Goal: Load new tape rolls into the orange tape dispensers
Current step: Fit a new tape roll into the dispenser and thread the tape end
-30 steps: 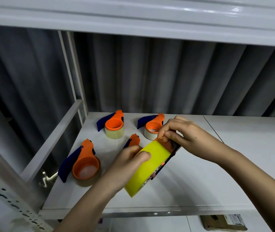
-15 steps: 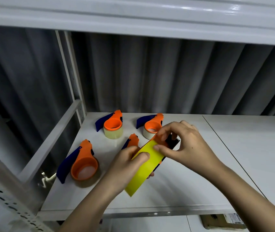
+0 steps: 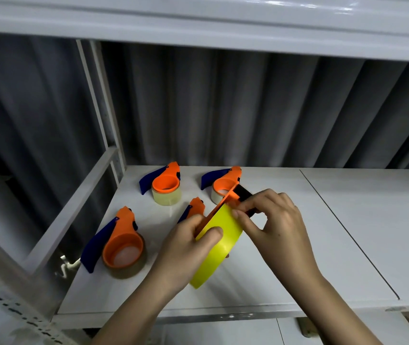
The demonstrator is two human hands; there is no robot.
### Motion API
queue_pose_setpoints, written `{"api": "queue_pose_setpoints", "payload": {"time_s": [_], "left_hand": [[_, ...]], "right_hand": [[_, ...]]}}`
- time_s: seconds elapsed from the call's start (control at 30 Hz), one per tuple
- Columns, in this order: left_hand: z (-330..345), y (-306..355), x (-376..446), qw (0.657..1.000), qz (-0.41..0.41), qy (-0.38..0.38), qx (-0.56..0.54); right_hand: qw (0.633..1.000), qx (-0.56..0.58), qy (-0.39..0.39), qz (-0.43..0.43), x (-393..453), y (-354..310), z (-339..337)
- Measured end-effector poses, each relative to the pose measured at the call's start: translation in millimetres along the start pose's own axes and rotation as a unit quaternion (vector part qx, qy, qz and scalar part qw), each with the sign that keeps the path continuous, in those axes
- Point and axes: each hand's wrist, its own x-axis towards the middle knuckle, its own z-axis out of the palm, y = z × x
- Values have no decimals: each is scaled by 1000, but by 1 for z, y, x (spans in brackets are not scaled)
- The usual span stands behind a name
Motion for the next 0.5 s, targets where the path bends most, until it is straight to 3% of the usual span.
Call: {"api": "queue_pose_setpoints", "payload": {"time_s": [0.1, 0.3, 0.5], "left_hand": [[-2, 0, 1, 999, -34, -19, -4], [-2, -2, 16, 990, -120, -71, -8], [1, -12, 22, 987, -132, -45, -78]], "right_hand": [[1000, -10, -11, 24, -2, -6, 0], [993, -118, 18, -14, -10, -16, 13], [992, -107, 64, 20, -12, -21, 27]]}}
